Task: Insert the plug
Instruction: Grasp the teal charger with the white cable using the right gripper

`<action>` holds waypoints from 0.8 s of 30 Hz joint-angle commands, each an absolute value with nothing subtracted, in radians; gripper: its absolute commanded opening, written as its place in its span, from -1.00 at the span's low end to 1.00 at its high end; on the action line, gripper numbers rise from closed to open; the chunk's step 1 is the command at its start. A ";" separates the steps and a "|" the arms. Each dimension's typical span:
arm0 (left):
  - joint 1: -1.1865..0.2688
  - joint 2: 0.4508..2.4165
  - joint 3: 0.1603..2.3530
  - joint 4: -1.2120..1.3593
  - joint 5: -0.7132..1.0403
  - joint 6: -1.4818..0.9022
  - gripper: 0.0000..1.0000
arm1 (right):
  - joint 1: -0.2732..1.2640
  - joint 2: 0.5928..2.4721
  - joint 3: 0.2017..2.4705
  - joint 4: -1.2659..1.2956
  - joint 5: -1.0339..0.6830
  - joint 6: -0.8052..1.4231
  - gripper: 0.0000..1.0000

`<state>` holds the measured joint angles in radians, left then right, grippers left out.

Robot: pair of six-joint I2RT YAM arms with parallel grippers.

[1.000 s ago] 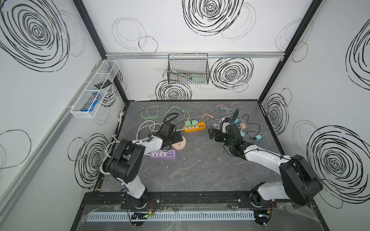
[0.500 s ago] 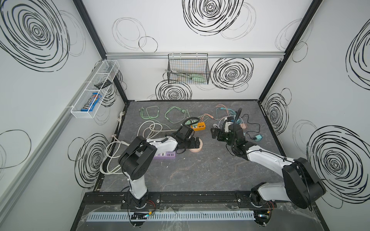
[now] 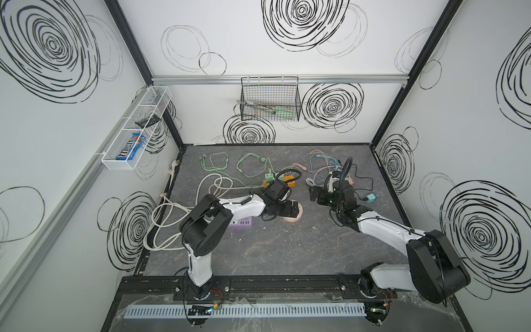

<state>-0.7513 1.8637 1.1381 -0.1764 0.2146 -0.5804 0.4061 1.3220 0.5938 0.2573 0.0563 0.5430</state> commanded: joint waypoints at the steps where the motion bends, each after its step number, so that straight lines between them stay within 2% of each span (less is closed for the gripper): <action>1: -0.777 1.849 1.178 -0.189 0.238 -0.535 0.93 | 0.394 1.292 0.588 0.243 0.057 0.533 0.95; 6: -0.787 1.787 1.157 -0.181 0.183 -0.520 0.92 | 0.347 1.295 0.603 0.205 0.040 0.465 0.95; 11: -0.785 1.697 1.082 -0.086 0.171 -0.520 0.92 | 0.256 1.373 0.673 0.105 -0.073 0.368 0.95; 24: -0.784 1.509 0.953 0.032 0.008 -0.503 0.92 | 0.075 1.480 0.811 -0.081 0.058 0.419 0.95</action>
<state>-0.7807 1.5555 0.9718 -0.0372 0.0711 -0.5274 0.1024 1.4490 0.7635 0.0025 0.0086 0.4103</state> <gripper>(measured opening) 0.962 0.975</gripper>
